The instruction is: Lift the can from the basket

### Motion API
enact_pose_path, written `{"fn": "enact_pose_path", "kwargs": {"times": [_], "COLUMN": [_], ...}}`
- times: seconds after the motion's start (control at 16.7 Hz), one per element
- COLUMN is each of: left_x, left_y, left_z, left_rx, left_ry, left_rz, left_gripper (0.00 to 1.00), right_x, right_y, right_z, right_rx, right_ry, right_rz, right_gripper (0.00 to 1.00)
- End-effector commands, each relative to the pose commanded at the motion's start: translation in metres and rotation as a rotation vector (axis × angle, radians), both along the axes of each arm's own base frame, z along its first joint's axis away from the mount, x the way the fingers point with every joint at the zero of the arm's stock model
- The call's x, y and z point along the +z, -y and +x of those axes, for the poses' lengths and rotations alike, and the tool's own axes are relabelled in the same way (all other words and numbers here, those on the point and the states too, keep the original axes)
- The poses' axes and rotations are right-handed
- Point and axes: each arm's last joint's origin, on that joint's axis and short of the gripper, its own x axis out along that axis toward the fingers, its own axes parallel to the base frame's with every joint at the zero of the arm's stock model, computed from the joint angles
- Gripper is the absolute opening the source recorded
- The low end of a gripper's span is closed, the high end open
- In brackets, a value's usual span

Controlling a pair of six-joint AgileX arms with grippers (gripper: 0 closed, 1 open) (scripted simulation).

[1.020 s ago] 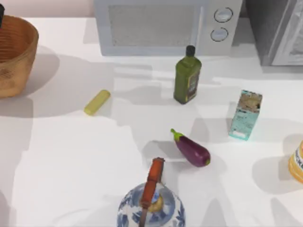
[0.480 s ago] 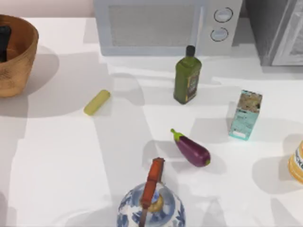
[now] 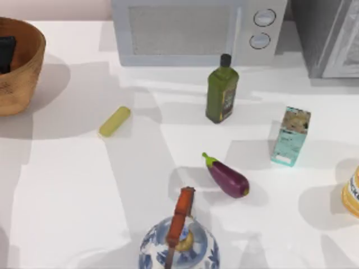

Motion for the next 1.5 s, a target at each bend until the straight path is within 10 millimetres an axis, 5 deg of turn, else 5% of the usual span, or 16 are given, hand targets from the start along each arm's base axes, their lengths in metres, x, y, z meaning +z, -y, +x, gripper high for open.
{"fn": "enact_pose_path", "kwargs": {"times": [0.3, 0.54, 1.32, 1.5], "left_x": [-0.039, -0.041, -0.041, -0.041], "left_y": [0.001, 0.001, 0.001, 0.001], "left_z": [0.003, 0.003, 0.003, 0.003], "left_rx": [0.0, 0.0, 0.0, 0.0], "left_ry": [0.001, 0.001, 0.001, 0.001], "left_rz": [0.0, 0.0, 0.0, 0.0], "left_gripper": [1.0, 1.0, 0.02, 0.0], "right_x": [0.0, 0.0, 0.0, 0.0], "right_y": [0.0, 0.0, 0.0, 0.0], "right_z": [0.0, 0.0, 0.0, 0.0], "right_rx": [0.0, 0.0, 0.0, 0.0], "right_ry": [0.0, 0.0, 0.0, 0.0], "right_rz": [0.0, 0.0, 0.0, 0.0], "right_gripper": [1.0, 1.0, 1.0, 1.0]}}
